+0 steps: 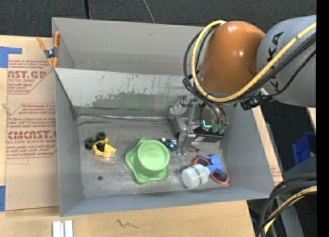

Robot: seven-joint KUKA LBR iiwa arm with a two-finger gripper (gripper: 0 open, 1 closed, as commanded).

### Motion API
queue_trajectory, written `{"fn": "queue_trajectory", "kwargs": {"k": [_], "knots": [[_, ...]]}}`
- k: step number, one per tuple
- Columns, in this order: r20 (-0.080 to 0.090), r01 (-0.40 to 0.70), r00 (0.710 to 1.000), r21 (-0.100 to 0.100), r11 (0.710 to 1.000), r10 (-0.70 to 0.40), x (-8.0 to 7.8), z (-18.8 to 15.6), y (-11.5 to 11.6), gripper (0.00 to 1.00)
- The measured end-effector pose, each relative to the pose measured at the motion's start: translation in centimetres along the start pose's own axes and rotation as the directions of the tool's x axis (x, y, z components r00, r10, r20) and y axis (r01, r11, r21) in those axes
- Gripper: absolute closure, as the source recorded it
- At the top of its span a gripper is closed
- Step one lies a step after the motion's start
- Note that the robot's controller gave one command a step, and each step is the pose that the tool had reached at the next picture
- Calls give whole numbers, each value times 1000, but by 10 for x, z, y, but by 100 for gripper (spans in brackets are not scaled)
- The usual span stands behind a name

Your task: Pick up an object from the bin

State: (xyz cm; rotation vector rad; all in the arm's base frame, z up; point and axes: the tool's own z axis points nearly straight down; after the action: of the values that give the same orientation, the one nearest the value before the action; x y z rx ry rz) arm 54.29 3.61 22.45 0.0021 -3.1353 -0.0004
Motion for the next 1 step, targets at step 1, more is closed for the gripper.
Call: {"fn": "queue_trajectory", "kwargs": {"k": [1], "knots": [[8, -1, 1000, -1, 1000, 1, -2, -4, 0, 0]]}}
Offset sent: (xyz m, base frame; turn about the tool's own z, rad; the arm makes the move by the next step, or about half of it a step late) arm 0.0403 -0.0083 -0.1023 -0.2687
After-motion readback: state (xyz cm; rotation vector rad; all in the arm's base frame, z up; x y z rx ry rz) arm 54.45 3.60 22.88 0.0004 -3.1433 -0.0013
